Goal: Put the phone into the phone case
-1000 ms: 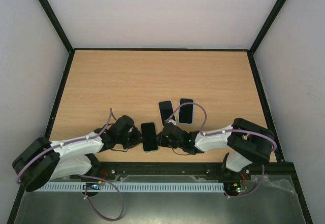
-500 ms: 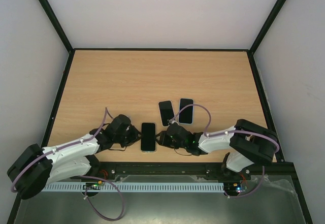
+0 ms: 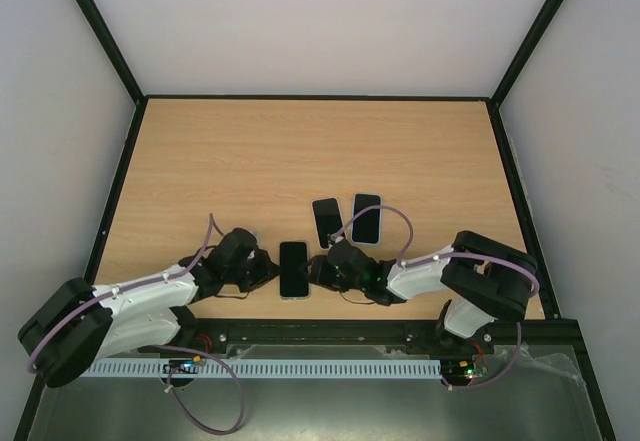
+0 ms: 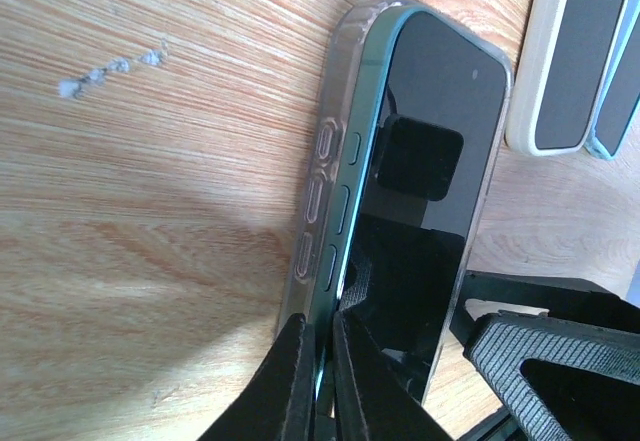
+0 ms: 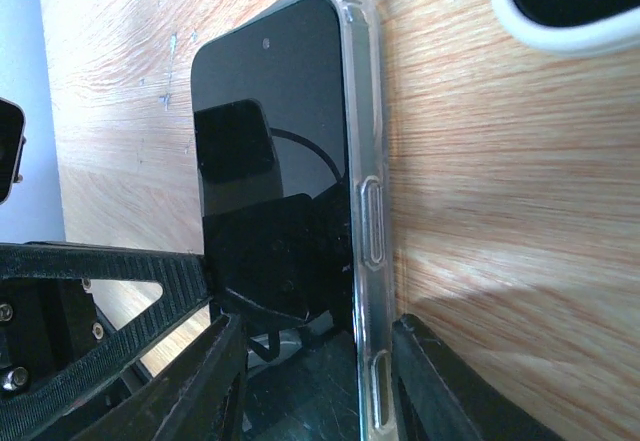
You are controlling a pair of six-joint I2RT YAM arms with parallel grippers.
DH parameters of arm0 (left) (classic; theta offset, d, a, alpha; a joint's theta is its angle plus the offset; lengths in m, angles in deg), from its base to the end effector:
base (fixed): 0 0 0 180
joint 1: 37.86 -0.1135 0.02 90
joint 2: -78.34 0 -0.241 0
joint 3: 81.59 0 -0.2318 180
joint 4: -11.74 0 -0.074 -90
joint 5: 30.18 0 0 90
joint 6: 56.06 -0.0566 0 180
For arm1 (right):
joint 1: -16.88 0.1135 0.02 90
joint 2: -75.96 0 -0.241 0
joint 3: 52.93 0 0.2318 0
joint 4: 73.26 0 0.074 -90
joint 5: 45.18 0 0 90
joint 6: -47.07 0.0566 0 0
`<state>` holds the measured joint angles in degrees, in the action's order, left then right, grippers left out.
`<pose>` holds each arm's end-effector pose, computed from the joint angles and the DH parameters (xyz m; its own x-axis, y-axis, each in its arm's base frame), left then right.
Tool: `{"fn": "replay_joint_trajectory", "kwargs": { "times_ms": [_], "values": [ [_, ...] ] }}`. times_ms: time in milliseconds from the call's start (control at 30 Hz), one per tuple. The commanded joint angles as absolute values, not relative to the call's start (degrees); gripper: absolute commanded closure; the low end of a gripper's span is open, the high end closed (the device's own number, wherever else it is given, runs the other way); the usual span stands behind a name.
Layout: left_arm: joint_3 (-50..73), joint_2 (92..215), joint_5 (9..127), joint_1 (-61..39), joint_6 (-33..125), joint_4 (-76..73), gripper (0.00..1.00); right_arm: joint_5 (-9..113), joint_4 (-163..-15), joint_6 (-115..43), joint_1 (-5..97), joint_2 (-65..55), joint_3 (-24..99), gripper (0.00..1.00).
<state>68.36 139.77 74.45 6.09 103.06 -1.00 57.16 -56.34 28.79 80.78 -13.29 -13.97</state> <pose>0.1305 -0.1457 0.1148 -0.9280 -0.3611 -0.0916 -0.1824 0.6549 -0.7334 0.1092 0.2504 0.1050 -0.9835 0.1010 -0.1503 -0.0700 0.5536 0.8299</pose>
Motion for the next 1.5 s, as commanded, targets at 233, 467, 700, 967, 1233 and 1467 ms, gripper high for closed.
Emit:
{"fn": "replay_joint_trajectory", "kwargs": {
  "times_ms": [233,467,700,967,1233,1467],
  "values": [
    [71.51,137.99,76.92,6.09,105.97,1.79,0.93,61.27,-42.51,34.86,80.51,-8.03,-14.11,0.60],
    [71.98,138.10,76.34,6.08,105.81,1.75,0.90,62.92,-36.21,38.77,80.51,-10.39,-16.31,0.60],
    [72.07,138.19,76.17,5.96,105.67,1.50,0.89,65.19,-28.13,41.87,80.52,-15.39,-17.66,0.61],
    [72.06,138.06,75.84,5.91,105.66,1.14,0.89,64.69,-30.01,41.04,80.34,-17.96,-17.56,0.73],
    [72.13,137.41,75.57,5.91,105.84,0.98,0.87,59.72,-47.42,34.71,80.16,-15.43,-14.92,0.77],
    [72.22,138.51,76.86,5.86,106.03,3.12,0.87,58.03,-49.80,33.10,80.16,-15.10,-14.68,0.85]
  ]
}}
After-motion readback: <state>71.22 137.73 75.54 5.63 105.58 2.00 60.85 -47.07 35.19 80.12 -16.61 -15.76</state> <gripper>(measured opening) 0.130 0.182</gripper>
